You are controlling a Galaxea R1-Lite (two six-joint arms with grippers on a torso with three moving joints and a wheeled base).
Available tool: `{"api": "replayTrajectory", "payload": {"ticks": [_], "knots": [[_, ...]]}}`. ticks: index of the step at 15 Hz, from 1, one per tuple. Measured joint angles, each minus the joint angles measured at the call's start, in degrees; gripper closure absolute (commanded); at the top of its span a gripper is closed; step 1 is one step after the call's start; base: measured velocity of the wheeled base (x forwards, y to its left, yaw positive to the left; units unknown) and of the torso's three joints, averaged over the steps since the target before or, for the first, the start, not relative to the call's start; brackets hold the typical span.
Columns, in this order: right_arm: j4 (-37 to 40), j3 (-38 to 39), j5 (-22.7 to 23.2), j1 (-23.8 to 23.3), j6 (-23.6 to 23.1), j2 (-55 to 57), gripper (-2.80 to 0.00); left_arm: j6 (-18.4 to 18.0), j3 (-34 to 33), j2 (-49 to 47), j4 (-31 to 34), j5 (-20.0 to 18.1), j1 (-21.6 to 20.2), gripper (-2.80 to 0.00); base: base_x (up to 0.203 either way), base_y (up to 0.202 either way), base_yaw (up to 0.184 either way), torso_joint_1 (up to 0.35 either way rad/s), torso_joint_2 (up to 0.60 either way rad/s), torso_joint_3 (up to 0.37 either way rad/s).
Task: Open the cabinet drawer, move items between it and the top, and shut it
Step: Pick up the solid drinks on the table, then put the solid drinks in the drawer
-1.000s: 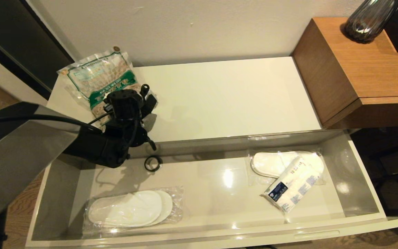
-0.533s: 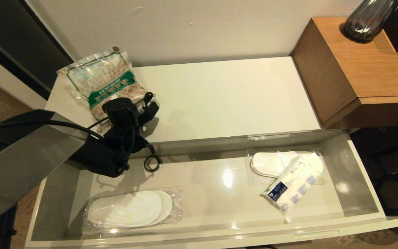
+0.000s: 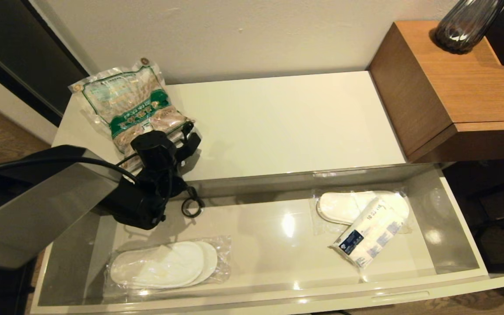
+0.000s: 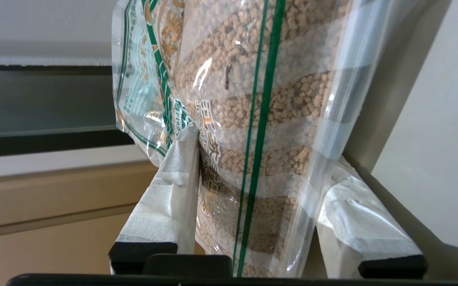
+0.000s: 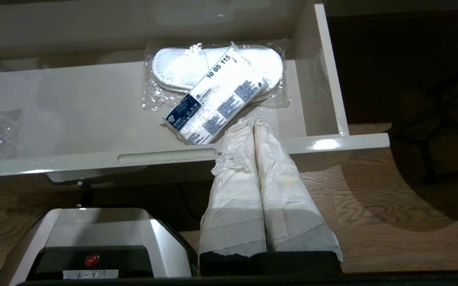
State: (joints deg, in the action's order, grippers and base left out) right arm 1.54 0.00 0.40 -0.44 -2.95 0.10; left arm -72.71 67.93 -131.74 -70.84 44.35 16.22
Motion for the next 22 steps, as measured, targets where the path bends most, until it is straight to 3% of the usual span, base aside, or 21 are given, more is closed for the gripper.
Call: {"api": "replayTrajectory", "payload": {"ticks": [3, 6, 12, 18, 20, 22], "knots": [[0.0, 0.0, 0.0, 0.0, 0.0, 0.0, 0.0, 1.62, 1.07, 2.32, 1.53, 1.87, 1.07, 0.0, 0.0, 0.0, 0.0, 0.0, 0.0, 0.0], [0.0, 0.0, 0.0, 0.0, 0.0, 0.0, 0.0, 7.29, 0.3, 8.38, 8.35, 3.11, 3.08, 0.0, 0.0, 0.0, 0.0, 0.0, 0.0, 0.0], [-0.02, 0.0, 0.0, 0.0, 0.01, 0.0, 0.0, 26.77, -5.13, 25.71, 36.16, 4.37, 7.88, 0.0, 0.0, 0.0, 0.0, 0.0, 0.0, 0.0], [-0.02, 0.0, 0.0, -0.05, 0.0, 0.0, 0.0, 42.93, -5.08, 40.92, 62.41, 4.43, 12.46, 0.0, 0.0, 0.0, 0.0, 0.0, 0.0, 0.0], [-0.02, 0.0, 0.01, 0.02, 0.0, 0.0, 0.0, 47.66, -4.01, 45.17, 70.8, 4.43, 14.7, 0.0, 0.0, 0.0, 0.0, 0.0, 0.0, 0.0], [0.0, 0.0, -0.02, 0.0, 0.0, 0.0, 0.0, 49.12, -2.37, 49.04, 76.97, 4.4, 16.34, 0.0, 0.0, 0.0, 0.0, 0.0, 0.0, 0.0]]}}
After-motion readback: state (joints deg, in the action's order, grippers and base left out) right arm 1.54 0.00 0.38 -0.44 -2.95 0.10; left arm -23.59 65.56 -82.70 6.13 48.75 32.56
